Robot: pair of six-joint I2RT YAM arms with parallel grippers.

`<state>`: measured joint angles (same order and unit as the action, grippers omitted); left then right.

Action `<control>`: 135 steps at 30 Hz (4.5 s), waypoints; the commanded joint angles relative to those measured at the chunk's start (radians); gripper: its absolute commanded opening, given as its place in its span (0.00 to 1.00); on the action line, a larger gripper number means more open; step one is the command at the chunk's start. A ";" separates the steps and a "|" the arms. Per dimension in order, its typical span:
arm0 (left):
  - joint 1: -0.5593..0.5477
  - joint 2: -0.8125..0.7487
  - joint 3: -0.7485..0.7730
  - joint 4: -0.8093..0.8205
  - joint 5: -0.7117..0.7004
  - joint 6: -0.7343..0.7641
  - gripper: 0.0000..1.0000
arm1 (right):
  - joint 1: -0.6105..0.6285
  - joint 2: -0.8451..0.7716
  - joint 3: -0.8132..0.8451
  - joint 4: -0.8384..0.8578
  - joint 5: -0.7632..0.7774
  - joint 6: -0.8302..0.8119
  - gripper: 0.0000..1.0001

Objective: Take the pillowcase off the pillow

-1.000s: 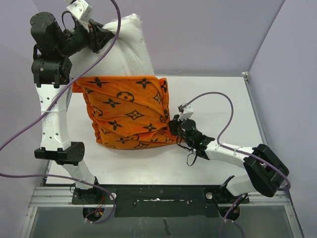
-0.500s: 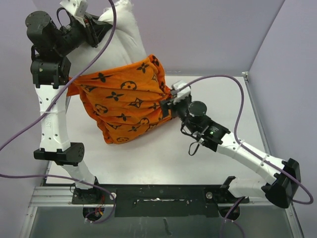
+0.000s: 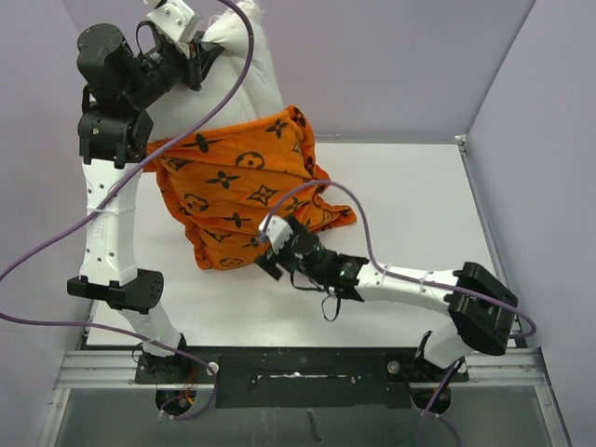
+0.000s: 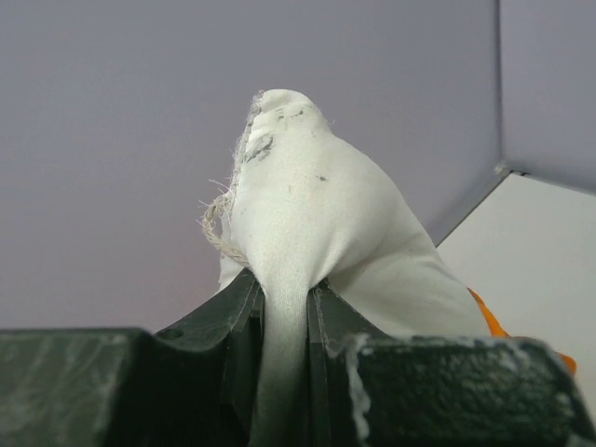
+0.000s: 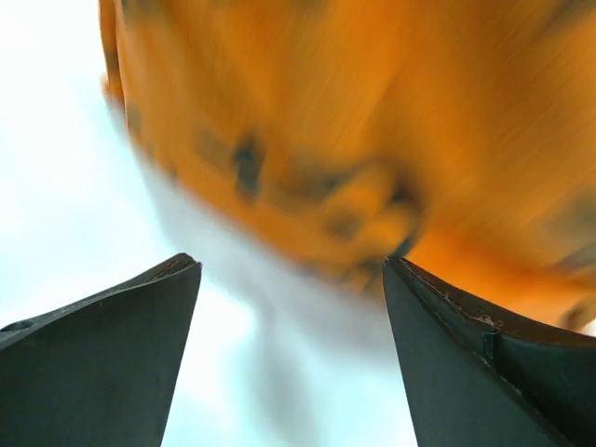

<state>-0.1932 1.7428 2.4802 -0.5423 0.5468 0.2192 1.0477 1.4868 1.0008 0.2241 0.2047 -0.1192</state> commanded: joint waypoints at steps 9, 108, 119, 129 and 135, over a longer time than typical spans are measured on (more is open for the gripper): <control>-0.144 -0.037 0.122 0.287 -0.161 0.081 0.00 | -0.087 -0.058 -0.365 0.217 0.139 0.433 0.85; 0.179 -0.263 -0.661 0.576 -0.371 0.101 0.00 | -0.428 -0.412 -0.332 -0.288 -0.246 0.263 0.95; 0.232 -0.270 -0.682 0.579 -0.333 0.092 0.00 | -0.519 0.007 -0.208 -0.219 -0.535 0.165 0.99; 0.252 -0.272 -0.701 0.578 -0.321 0.082 0.00 | -0.447 0.223 -0.078 -0.184 -0.595 0.083 1.00; 0.256 -0.274 -0.698 0.577 -0.321 0.078 0.00 | -0.396 0.282 -0.074 -0.169 -0.458 0.101 0.84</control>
<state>0.0490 1.4891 1.7447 -0.1425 0.2073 0.2939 0.6220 1.7550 0.9119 0.0101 -0.3359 -0.0196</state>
